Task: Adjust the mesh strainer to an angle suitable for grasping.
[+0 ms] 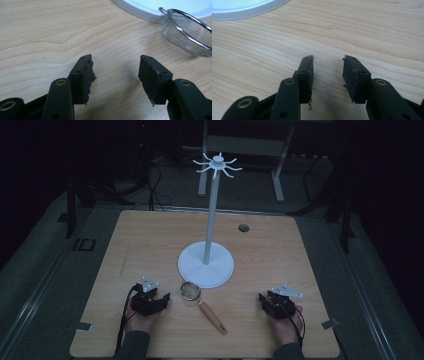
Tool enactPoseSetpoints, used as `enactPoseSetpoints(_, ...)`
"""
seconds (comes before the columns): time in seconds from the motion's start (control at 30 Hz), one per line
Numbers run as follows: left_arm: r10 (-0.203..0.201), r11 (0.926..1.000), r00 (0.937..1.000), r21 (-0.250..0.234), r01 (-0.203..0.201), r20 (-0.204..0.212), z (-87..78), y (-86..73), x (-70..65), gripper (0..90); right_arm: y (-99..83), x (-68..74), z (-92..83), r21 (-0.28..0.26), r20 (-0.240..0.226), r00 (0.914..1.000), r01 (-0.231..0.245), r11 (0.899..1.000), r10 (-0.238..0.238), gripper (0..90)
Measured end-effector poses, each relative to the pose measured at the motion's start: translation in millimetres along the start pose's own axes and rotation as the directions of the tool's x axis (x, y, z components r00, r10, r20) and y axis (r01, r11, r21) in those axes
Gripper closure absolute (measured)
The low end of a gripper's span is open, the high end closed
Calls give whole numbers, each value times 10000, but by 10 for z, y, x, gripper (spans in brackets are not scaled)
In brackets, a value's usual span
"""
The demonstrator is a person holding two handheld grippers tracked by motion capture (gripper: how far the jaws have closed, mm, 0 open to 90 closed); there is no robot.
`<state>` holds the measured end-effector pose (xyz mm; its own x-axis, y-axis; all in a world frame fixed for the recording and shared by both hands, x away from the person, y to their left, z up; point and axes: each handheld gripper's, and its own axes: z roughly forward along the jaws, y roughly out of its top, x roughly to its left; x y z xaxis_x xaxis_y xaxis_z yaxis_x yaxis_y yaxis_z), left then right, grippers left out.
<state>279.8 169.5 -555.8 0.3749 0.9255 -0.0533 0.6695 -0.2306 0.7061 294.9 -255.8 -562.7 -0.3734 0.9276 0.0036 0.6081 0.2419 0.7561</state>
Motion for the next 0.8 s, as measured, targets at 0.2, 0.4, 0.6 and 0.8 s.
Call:
enactPoseSetpoints(0.2,1227,9900,9922,-735,-1206,239,-67,18,-128,507,-8,1,-15,-139,-203,9998,-27,9999,24,581)
enactPoseSetpoints(0.4,1546,9837,9839,-1066,-1448,900,-89,17,-178,546,-9,4,-16,-104,-130,9999,-77,9999,75,594)
enactPoseSetpoints(0.6,1678,9790,9747,-1408,-1473,1478,-124,19,-206,630,-12,-1,-22,-120,-246,9996,-144,9998,141,635)
enactPoseSetpoints(0.8,2305,9621,9523,-1933,-1923,2001,-199,82,-308,718,-16,5,-33,-276,-280,9996,-68,9996,60,706)
